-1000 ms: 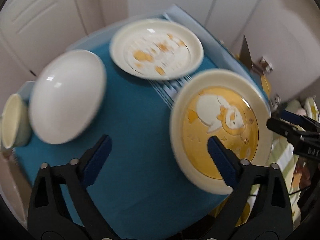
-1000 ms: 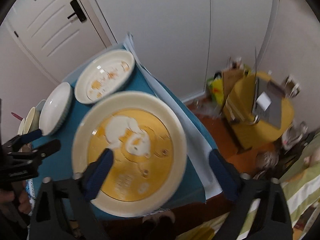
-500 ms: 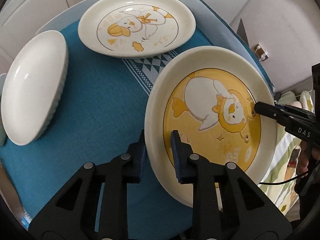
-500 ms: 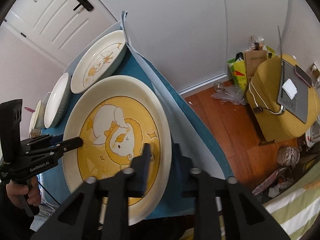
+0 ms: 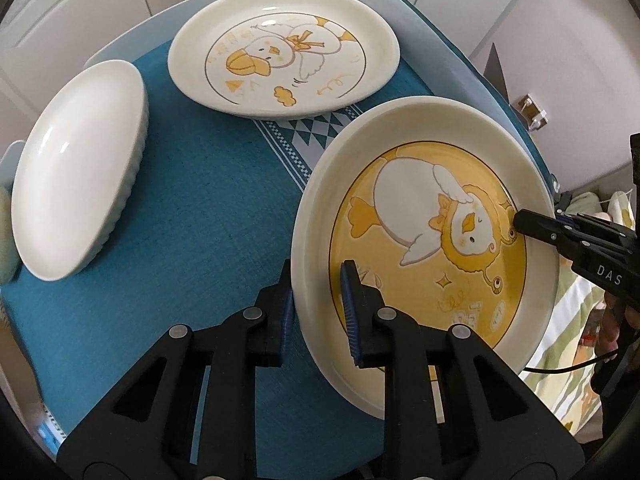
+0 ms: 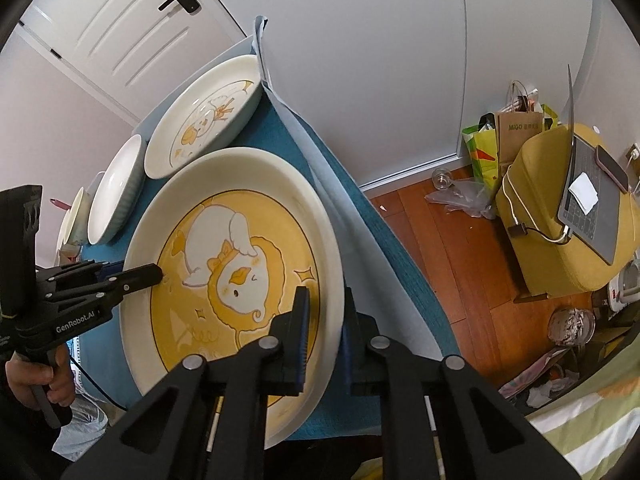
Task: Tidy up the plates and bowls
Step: 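Carry the yellow duck plate beside the beige dish and lower it onto the cloth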
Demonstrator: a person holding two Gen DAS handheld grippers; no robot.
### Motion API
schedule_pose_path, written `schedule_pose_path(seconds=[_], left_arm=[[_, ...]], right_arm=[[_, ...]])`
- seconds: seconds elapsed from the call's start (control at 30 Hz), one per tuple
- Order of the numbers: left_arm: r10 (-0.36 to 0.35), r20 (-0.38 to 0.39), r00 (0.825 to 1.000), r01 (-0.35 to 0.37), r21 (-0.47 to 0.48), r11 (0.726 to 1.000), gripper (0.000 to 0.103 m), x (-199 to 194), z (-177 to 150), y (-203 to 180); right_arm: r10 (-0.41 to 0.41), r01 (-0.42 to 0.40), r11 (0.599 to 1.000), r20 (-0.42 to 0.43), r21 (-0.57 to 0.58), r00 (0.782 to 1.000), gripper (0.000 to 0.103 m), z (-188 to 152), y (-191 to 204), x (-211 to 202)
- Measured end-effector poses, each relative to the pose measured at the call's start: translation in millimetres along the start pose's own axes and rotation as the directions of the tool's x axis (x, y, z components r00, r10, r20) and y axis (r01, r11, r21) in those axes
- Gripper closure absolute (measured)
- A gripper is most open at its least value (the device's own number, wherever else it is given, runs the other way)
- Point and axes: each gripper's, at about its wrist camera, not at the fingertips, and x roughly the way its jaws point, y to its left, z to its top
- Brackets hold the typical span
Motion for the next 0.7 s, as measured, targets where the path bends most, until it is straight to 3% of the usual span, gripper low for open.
schedule_pose_path(seconds=[0.43,0.7], left_arm=[[0.016,0.054,0.998,-0.013,-0.066,0.998,0.084,-33,-18,16],[0.081,0.111,0.990,-0.057,-0.199,0.978,0.084,-80,-49,59]], right_arm=[[0.004,-0.002,0.997,0.020,-0.080,1.000,0.090,11,20,-15],[0.058,-0.058,0.976,-0.006,-0.211,0.998,0.090,24,80,-19]])
